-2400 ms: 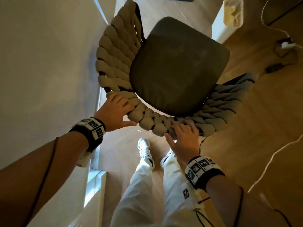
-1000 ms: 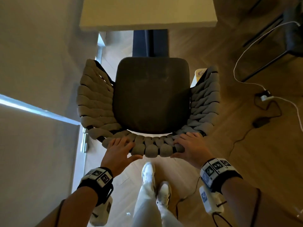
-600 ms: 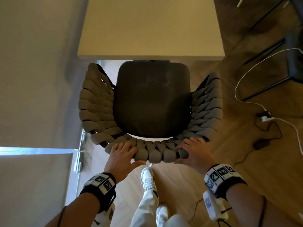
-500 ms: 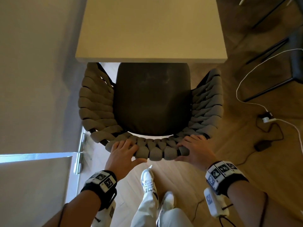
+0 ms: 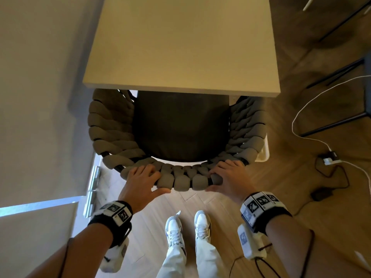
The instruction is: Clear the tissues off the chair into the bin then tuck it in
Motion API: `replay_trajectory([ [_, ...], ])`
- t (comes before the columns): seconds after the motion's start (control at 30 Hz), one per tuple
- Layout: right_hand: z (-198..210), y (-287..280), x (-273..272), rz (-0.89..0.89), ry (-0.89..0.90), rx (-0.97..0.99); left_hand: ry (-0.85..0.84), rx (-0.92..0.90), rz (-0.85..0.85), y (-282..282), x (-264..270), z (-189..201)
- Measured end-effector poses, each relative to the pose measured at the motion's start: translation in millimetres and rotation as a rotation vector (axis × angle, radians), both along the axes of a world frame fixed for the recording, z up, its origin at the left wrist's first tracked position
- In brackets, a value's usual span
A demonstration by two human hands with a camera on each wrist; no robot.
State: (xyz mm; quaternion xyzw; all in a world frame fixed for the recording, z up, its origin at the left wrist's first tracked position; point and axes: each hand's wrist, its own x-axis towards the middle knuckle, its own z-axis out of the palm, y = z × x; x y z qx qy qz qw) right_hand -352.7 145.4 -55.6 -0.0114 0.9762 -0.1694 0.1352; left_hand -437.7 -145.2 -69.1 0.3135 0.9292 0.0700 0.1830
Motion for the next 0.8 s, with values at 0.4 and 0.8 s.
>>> replay_trajectory([
  [0.4, -4, -6, -19, -0.017, 0.064, -0.003, 0.002, -0.030, -0.038, -2, -26, 0],
  [0.8, 55, -23, 49, -0.132, 0.221, -0.281, 0.057, 0.068, 0.443, -44, 100, 66],
])
